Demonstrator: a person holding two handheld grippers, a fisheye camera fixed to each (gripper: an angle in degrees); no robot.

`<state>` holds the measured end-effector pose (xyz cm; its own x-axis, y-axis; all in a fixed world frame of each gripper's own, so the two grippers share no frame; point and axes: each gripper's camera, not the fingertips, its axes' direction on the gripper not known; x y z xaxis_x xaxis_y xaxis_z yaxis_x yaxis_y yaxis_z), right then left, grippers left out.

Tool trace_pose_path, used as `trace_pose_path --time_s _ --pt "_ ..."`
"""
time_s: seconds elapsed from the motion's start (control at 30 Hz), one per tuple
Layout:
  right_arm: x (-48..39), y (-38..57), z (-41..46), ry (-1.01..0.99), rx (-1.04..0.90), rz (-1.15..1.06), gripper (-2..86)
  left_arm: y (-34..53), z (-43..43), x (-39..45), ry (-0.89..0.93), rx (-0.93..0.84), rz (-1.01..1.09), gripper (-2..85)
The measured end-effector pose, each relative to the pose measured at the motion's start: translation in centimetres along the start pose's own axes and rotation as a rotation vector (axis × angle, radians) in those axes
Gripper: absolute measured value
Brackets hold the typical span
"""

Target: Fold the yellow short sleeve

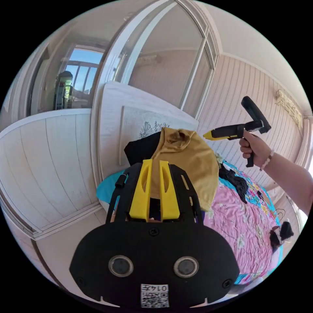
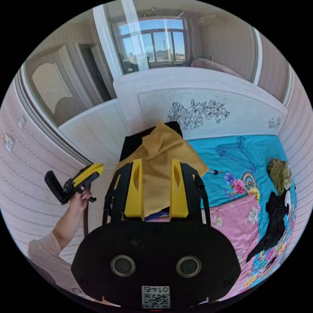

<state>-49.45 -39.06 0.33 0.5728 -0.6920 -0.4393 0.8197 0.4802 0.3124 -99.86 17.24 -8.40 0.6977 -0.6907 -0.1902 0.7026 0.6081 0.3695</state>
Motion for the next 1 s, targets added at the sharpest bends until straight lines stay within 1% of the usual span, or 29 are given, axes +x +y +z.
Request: trace_pose_path --time_s 0.03,0.07,0.1,0.2,0.27,0.37,0.47,0.53,0.57,0.63,0.73,0.77,0.83,0.9,0.93,1.0 --pt "0.1 0.7 0.4 0.003 0.012 -0.011 11.7 0.1 0.7 0.1 -0.023 -0.026 0.014 4.2" --pt "0.4 2.0 0.2 0.005 0.073 -0.009 10.9 0.5 1.9 0.3 -0.059 -0.061 0.038 4.1" --pt "0.8 2.9 -0.6 0.013 0.130 0.008 11.0 1.1 2.5 0.4 -0.052 -0.071 0.046 3.9" --pt "1.7 4.7 -3.1 0.035 0.219 0.024 11.0 2.1 1.9 0.4 -0.036 -0.043 0.012 3.7" --pt "2.0 5.4 -3.8 0.061 0.200 0.021 10.9 2.5 1.1 0.7 -0.027 -0.024 -0.005 3.5" --pt "1.6 6.8 -4.1 0.089 0.180 -0.016 10.8 3.1 -0.8 2.5 -0.012 0.019 0.031 2.8" --pt "0.5 7.1 -3.3 0.062 0.166 -0.089 9.9 4.2 -1.0 6.0 0.029 0.061 0.119 0.9" --pt "-0.3 6.4 -2.2 0.030 0.153 -0.122 9.5 4.8 0.1 8.1 -0.020 0.052 0.175 -0.3" --pt "-1.0 5.7 -1.3 0.017 0.144 -0.135 9.8 5.3 1.0 9.0 -0.049 0.048 0.197 -0.6" --pt "-2.1 4.4 -0.1 0.009 0.146 -0.156 11.5 6.0 2.0 9.4 -0.051 0.042 0.210 -0.8" --pt "-4.4 2.2 1.6 0.106 0.170 -0.197 15.0 7.4 2.7 9.2 -0.012 0.052 0.214 -0.9" --pt "-5.1 1.5 2.0 0.164 0.189 -0.210 14.2 8.0 3.0 9.1 0.004 0.049 0.216 -1.0" --pt "-5.7 0.5 2.8 0.288 0.209 -0.213 9.4 8.9 3.5 9.1 0.018 0.044 0.233 -1.0" --pt "-5.7 -0.8 3.4 0.391 0.235 -0.220 1.3 10.0 3.9 9.3 0.036 0.045 0.255 -1.0" --pt "-5.5 -1.3 3.6 0.381 0.227 -0.226 1.2 10.3 4.1 9.4 0.044 0.046 0.260 -1.0" --pt "-4.1 -3.3 4.2 0.299 0.189 -0.184 1.4 11.8 4.6 9.4 0.065 0.057 0.263 -1.0"
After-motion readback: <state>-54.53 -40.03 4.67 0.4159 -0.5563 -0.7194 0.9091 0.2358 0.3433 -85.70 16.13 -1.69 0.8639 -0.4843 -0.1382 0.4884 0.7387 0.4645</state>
